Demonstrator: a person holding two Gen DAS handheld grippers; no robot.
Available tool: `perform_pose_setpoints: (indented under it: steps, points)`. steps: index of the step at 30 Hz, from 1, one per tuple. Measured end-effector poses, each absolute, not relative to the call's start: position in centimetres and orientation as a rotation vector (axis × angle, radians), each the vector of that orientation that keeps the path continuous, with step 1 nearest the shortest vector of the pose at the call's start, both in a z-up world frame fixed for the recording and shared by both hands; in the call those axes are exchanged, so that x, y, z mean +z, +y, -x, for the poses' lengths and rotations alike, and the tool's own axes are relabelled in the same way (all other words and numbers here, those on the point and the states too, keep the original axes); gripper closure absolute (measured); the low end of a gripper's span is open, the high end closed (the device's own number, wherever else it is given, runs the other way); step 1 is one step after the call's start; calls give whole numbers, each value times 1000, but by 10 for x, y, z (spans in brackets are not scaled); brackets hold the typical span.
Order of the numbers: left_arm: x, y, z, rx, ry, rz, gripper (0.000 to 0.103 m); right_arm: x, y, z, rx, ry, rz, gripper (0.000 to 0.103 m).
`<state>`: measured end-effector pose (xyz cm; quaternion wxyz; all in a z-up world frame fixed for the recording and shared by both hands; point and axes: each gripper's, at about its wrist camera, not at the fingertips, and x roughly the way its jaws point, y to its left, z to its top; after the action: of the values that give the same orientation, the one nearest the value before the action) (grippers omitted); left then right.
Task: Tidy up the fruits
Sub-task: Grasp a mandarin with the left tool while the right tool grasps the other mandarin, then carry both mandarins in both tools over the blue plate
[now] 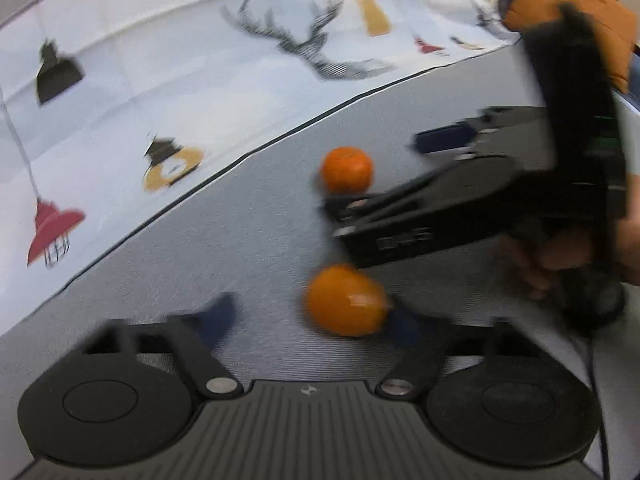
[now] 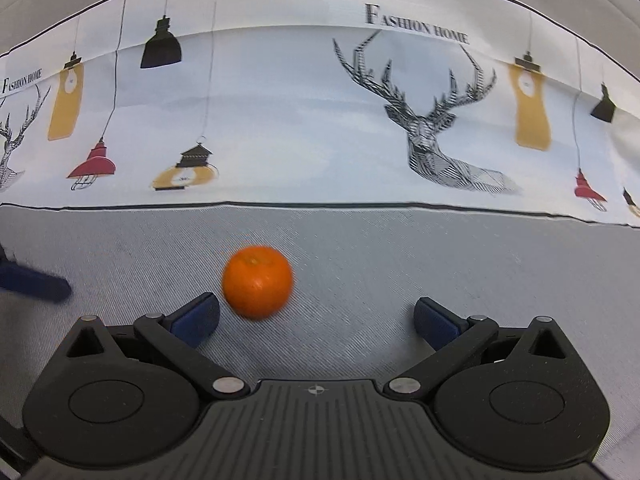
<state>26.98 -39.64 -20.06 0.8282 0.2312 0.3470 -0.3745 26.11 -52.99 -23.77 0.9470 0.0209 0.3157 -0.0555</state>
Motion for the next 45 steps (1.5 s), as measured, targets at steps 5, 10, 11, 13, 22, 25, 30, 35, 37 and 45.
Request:
perform_pose_setpoints:
  steps: [5,10,11,13,22,25,30,35,37,45]
  points:
    - [-181,-393,-252,-842,701,-482,61,-230,-514,-256,-86,606,-13,69]
    - [-148,-359,-236,-791,712,-429,61,-220,-513,-223,-258,671,-70,69]
    - [-137,-349,-229,-771,715,-424,61,-214,-515,-209,-305,687,-89,69]
    - [-117,-330,-213,-715,740,-421,61,-202,-517,-179,-359,699,-148,69]
    - [-17,-209,-111,-564,801,-351,61,-99,-452,-36,-336,563,-273,68]
    - [3,-161,-72,-475,843,-349,61,-71,-410,8,-283,521,-269,68]
    - [25,-75,-10,-351,873,-325,61,-39,-334,73,-165,521,-311,68]
    - [30,-5,41,-237,876,-307,61,-27,-262,127,-12,585,-355,68]
    - [29,19,59,-204,885,-285,61,-26,-234,145,22,600,-329,68]
    - [27,66,98,-174,888,-209,61,-14,-167,173,101,607,-205,68]
